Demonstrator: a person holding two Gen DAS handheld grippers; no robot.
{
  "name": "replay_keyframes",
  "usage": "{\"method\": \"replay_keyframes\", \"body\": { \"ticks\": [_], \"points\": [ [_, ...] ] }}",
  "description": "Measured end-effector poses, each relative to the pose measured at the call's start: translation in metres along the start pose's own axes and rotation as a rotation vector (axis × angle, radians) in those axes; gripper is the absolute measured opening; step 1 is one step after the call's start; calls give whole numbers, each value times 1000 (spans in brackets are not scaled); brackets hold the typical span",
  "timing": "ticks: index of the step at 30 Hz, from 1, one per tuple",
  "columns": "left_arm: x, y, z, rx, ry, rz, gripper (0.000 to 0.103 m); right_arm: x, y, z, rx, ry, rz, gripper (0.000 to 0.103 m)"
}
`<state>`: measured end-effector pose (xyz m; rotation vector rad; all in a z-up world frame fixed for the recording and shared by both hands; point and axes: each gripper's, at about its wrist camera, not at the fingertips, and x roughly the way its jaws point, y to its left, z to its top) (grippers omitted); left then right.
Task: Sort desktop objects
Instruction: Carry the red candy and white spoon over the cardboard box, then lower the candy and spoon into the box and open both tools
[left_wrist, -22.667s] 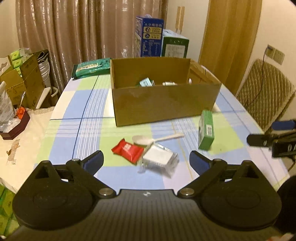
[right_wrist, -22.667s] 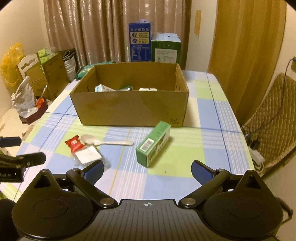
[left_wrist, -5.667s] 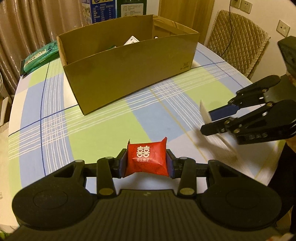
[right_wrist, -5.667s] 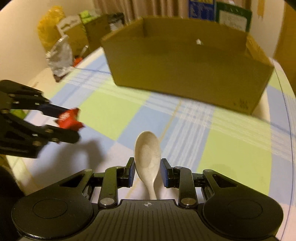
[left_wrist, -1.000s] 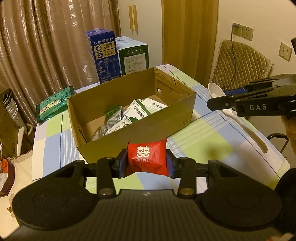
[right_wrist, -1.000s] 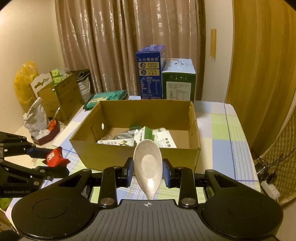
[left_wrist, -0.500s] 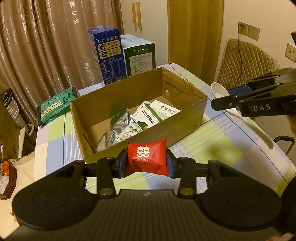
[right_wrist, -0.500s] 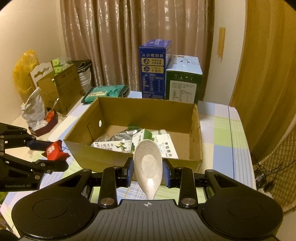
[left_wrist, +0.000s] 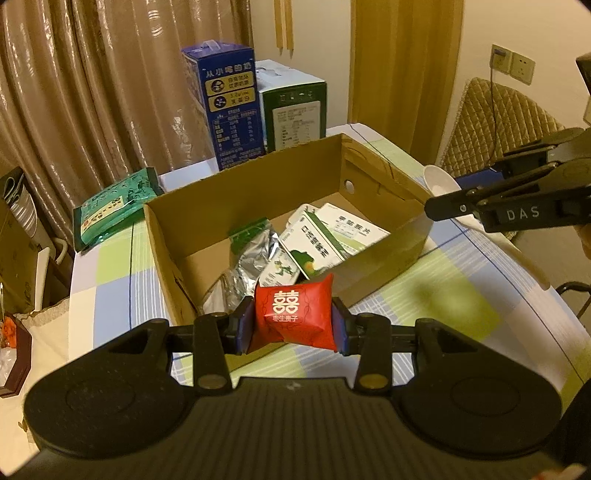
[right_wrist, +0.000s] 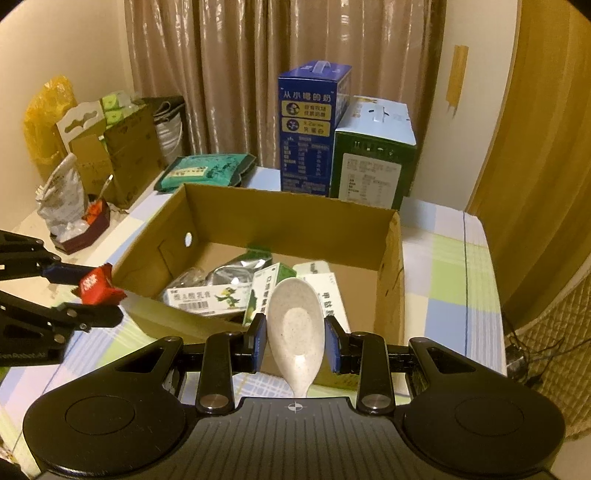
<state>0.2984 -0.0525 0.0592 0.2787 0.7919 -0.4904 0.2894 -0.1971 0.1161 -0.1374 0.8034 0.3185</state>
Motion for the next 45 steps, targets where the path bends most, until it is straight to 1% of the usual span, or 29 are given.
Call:
{"method": "replay_keyframes", "body": {
  "ticks": [5,11,17,23,30,37,45],
  "points": [
    [7,8,11,-5,13,1,37,9,-5,14,-20,38,5,30],
    [21,16,23,-23,44,-18,37,24,-4,30,-57,82,4,30],
    [36,23,27,-30,77,-30,37,38,-3,41,-73,117,11,30],
    [52,37,30,-71,100,-41,37,51,-6,49,-79,146,8,30],
    [63,51,42,-69,117,-29,37,66,-15,61,-81,170,-7,30],
    [77,59,51,-73,140,-35,37,79,-25,72,-78,202,-19,30],
    [97,67,55,-113,170,-44,37,93,-34,81,-56,227,-21,30]
  ]
}}
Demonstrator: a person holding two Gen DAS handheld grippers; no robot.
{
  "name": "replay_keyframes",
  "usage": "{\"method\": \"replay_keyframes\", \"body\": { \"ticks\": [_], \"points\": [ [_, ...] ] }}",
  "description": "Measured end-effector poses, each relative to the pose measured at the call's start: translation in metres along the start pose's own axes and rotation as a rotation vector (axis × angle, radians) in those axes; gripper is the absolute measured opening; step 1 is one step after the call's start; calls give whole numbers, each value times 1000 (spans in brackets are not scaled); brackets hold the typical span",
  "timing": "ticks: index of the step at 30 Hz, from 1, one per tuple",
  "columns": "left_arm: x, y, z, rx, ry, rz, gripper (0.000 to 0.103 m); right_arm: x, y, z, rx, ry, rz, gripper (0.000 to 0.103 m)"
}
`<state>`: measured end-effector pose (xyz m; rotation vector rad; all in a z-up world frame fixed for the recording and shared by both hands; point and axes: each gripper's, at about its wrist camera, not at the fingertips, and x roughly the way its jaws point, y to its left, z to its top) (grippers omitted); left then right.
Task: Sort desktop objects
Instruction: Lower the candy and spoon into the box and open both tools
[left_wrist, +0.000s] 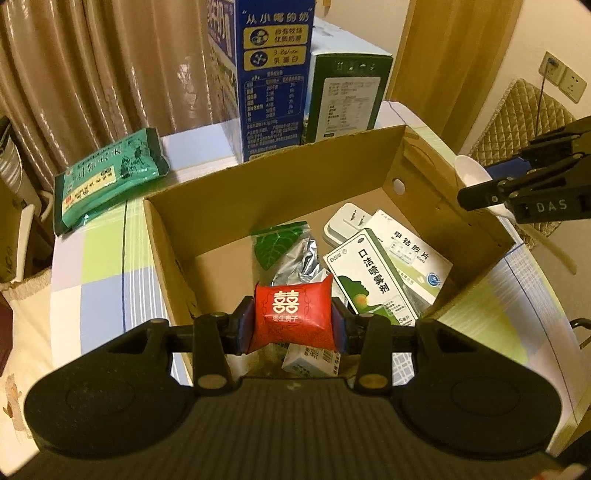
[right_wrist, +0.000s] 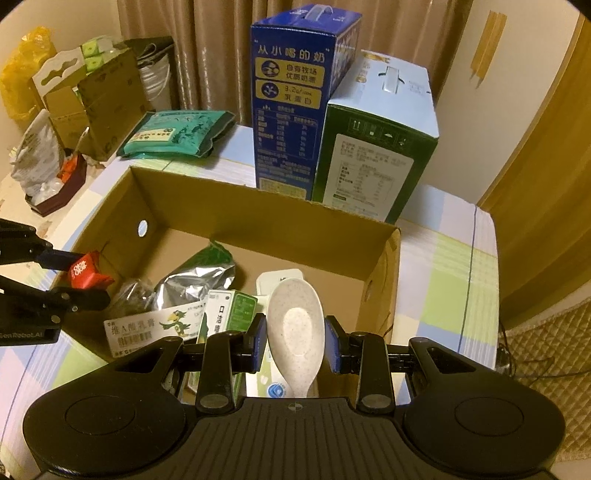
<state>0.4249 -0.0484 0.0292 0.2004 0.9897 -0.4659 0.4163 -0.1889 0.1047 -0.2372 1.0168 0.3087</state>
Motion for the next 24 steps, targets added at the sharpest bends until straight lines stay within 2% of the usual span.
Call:
{"method": "replay_keyframes", "body": {
  "ticks": [24],
  "points": [
    [35,13,18,-45,35,-9,37,44,-9,21,34,53,15,30]
  ]
}}
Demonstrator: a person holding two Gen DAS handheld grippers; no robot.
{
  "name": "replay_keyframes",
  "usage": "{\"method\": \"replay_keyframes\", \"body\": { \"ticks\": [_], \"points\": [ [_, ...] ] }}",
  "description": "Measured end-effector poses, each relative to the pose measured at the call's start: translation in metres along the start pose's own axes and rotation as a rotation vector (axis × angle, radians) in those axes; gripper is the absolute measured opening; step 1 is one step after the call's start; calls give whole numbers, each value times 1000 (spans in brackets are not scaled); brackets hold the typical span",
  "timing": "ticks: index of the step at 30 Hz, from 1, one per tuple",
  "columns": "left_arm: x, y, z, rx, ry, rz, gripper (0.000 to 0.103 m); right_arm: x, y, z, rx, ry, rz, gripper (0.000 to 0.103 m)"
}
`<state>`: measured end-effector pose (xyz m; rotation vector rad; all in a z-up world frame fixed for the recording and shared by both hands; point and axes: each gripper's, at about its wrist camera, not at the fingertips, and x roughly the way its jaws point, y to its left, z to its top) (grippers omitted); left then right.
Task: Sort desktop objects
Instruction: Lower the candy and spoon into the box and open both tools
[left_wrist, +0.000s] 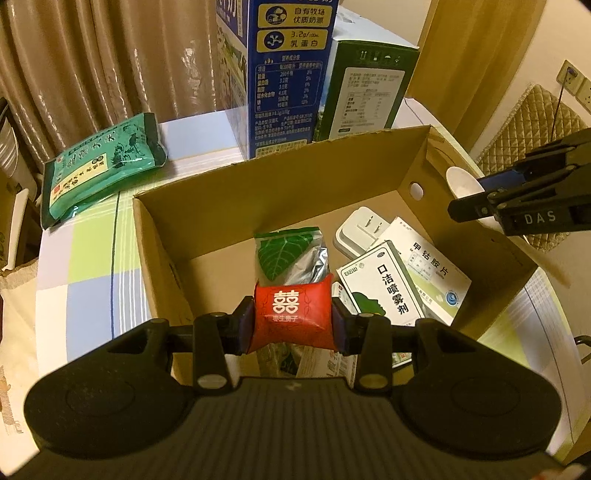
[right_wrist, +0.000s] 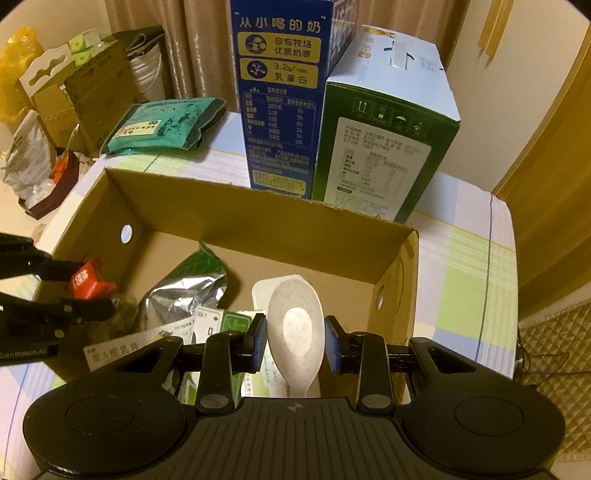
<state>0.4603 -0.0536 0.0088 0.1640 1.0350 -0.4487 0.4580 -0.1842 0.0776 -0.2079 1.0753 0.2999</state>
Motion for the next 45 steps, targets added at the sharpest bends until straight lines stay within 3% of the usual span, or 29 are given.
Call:
{"method": "replay_keyframes", "body": {
  "ticks": [24,28,30,31,35,39,45],
  "points": [
    [32,12,4,-42,21,-2,37,31,-1,10,7,35,-12,30],
    [34,14,4,-57,20,11,44,38,-2,12,33,54,6,30],
    [35,17,4,-68,19,24,53,39,-4,12,59,48,9,43],
    [35,18,4,-74,16,30,56,39,-4,13,59,43,9,45],
    [34,22,3,-81,15,34,56,40,-6,13,60,36,5,48],
    [34,24,1,-86,10,37,56,38,-6,13,66,25,4,63],
    [29,23,-1,-89,2,37,58,31,-5,8,77,11,8,78]
  ]
}}
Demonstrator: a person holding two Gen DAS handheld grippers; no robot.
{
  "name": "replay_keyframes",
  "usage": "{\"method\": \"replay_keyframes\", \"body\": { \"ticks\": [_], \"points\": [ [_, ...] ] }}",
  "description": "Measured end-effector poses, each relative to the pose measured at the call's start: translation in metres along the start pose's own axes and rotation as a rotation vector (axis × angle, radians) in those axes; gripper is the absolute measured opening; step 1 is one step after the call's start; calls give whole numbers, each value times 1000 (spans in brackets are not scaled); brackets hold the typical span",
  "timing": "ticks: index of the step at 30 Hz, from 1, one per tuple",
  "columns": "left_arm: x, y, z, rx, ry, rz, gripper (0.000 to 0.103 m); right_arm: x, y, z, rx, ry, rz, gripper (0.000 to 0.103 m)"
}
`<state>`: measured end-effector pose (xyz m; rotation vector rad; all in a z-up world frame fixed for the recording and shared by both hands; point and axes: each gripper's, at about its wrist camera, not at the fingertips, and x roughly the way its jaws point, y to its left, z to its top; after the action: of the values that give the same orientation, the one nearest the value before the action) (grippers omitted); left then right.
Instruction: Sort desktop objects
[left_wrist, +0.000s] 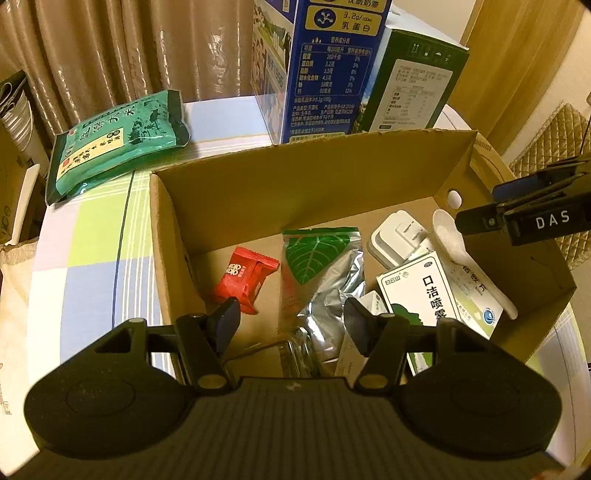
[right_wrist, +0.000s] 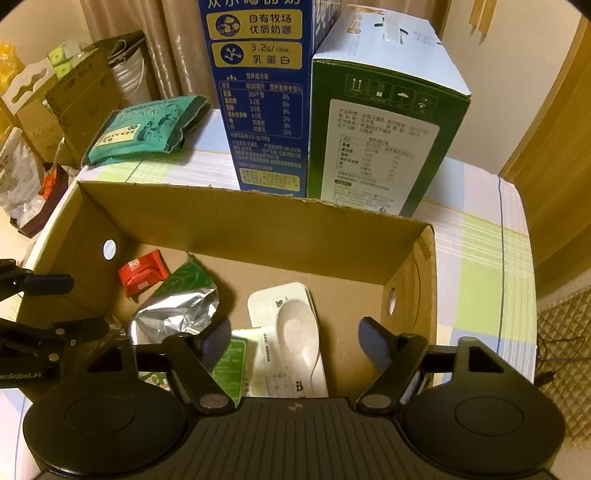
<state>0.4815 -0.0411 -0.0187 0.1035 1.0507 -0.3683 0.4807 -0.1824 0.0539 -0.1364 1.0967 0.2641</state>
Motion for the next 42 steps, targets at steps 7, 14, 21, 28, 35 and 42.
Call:
{"method": "replay_keyframes", "body": {
  "ticks": [7,14,21,28,35,42],
  "points": [
    [-23,-1,-9,-18,-51,1,86,-28,0,-14,14,-31,14,96],
    [-67,-5,-23,-24,-128,35,101,-63,8,-40,23,-35,31,101],
    [-112,-12,-54,-107,-169,40,102,-104,29,-78,12,-50,32,101],
    [-159,-30,-98,-170,-187,93,102,-142,52,-128,9,-67,64,101],
    [-199,-54,-150,-247,-205,124,102,-168,65,-183,15,-95,75,101],
    [-234,-84,-190,-250,-238,130,102,-188,64,-232,54,-140,31,101]
  ]
}}
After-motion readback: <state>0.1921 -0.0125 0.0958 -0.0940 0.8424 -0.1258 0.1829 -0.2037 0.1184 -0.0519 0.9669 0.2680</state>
